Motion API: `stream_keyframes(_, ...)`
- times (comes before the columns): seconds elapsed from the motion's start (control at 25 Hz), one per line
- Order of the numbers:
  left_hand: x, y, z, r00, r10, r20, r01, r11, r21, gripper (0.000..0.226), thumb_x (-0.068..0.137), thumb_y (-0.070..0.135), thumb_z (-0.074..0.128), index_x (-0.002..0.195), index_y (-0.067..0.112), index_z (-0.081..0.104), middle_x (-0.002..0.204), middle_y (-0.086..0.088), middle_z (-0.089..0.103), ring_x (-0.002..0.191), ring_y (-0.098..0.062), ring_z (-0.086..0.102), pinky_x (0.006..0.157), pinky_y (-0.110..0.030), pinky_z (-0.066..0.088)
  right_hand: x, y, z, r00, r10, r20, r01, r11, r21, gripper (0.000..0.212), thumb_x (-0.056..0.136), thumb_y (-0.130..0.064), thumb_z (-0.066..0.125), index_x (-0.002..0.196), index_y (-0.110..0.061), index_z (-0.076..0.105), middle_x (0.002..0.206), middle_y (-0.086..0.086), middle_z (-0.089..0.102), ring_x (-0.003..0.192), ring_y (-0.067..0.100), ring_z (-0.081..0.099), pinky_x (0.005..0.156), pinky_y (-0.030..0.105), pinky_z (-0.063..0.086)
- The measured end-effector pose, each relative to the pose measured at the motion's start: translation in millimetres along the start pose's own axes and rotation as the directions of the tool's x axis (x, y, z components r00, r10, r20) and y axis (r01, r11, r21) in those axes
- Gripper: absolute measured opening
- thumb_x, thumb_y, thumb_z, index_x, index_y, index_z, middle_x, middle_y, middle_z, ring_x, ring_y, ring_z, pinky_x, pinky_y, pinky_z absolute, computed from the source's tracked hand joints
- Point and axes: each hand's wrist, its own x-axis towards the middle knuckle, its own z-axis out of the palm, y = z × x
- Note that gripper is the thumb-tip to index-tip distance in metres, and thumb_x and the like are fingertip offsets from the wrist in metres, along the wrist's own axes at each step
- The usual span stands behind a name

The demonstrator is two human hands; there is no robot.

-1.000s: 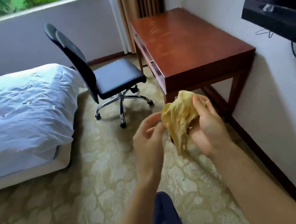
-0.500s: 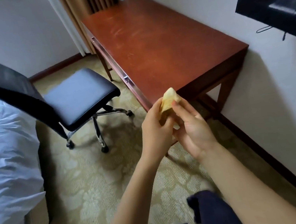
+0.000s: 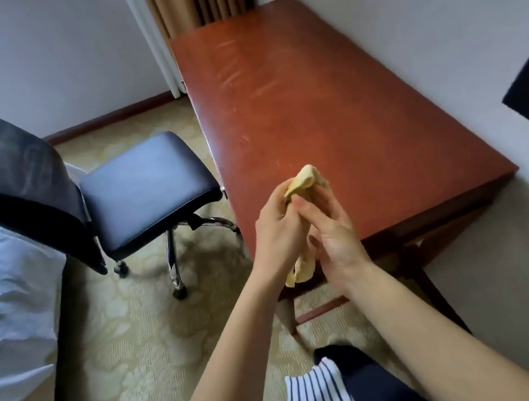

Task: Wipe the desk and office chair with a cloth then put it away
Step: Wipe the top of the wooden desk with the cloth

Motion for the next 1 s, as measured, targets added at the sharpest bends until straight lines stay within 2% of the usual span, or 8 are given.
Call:
stream_keyframes(0.2,61,21,31,0.989,-0.056,0.137,0.036,0.988,0.149,0.037,0.097,0.018,0.045,0.13,0.029,0.055,0.123,0.006,0.064,0.112,-0.002,0.057,0.098,-0.026,0.046,80,-24,-19,0.995,0.08,0.062,-0.084,0.994,0.067,0.054,0.068,-0.037,0.07,0.12,-0.029,0.059,0.109,-0.005,0.069,0.101,0.01,0.066,0.086,0.029,0.054)
stream_keyframes(0.36,86,18,29,0.968,-0.103,0.23,0.035,0.958,0.285,0.036,0.096,0.015,0.045,0.127,0.027,0.059,0.13,0.003,0.06,0.123,-0.007,0.05,0.103,-0.026,0.039,121,-27,-27,0.962,0.267,0.056,-0.272,0.933,0.236,0.052,0.083,-0.051,0.058,0.117,-0.012,0.063,0.103,0.001,0.07,0.096,0.014,0.068,0.076,0.027,0.056)
stream_keyframes(0.52,99,4,15,0.958,-0.127,0.256,0.057,0.963,0.263,0.028,0.097,0.017,0.047,0.113,0.032,0.064,0.118,0.008,0.066,0.11,-0.007,0.059,0.096,-0.027,0.045,148,-24,-34,0.936,0.351,-0.017,-0.338,0.912,0.232,0.063,0.094,-0.061,0.036,0.12,-0.01,0.061,0.112,0.009,0.069,0.101,0.022,0.067,0.082,0.035,0.055)
stream_keyframes(0.72,119,-16,5,0.94,-0.151,0.305,0.083,0.971,0.224,0.022,0.097,0.019,0.048,0.106,0.032,0.064,0.104,0.01,0.071,0.103,-0.003,0.062,0.087,-0.019,0.047,171,-16,-47,0.944,0.324,-0.064,-0.295,0.913,0.283,0.062,0.095,-0.06,0.033,0.125,-0.012,0.057,0.12,0.01,0.066,0.106,0.024,0.065,0.086,0.04,0.053)
stream_keyframes(0.8,127,-25,-2,0.945,-0.17,0.279,0.115,0.973,0.201,0.023,0.097,0.017,0.047,0.107,0.026,0.066,0.102,0.006,0.072,0.096,-0.005,0.065,0.077,-0.013,0.047,178,-13,-57,0.964,0.199,-0.176,-0.181,0.977,0.114,0.055,0.096,-0.053,0.038,0.131,-0.014,0.053,0.125,0.008,0.063,0.113,0.022,0.061,0.097,0.042,0.048)
stream_keyframes(0.88,135,-39,-10,0.964,-0.204,0.171,0.162,0.959,0.233,0.024,0.098,0.015,0.045,0.109,0.019,0.066,0.104,0.004,0.07,0.096,-0.011,0.065,0.075,-0.013,0.044,185,-13,-68,0.941,-0.017,-0.337,-0.082,0.957,-0.277,0.04,0.097,-0.044,0.046,0.121,-0.016,0.059,0.119,0.002,0.065,0.109,0.016,0.061,0.096,0.035,0.047)
stream_keyframes(0.92,136,-49,-13,0.97,-0.224,0.099,0.19,0.944,0.27,0.024,0.098,0.016,0.045,0.111,0.019,0.065,0.106,0.003,0.068,0.099,-0.014,0.063,0.077,-0.012,0.043,187,-12,-77,0.914,-0.151,-0.376,-0.066,0.86,-0.506,0.031,0.097,-0.042,0.048,0.111,-0.019,0.062,0.111,-0.003,0.066,0.105,0.015,0.061,0.09,0.032,0.046)
stream_keyframes(1.0,133,-70,-18,0.96,-0.278,-0.033,0.272,0.896,0.351,0.029,0.098,0.02,0.047,0.125,0.019,0.058,0.121,0.0,0.06,0.114,-0.017,0.055,0.09,-0.017,0.041,193,-5,-98,0.874,-0.385,-0.298,-0.112,0.438,-0.892,0.03,0.097,-0.042,0.046,0.107,-0.021,0.065,0.106,-0.01,0.063,0.107,0.021,0.052,0.085,0.034,0.038)
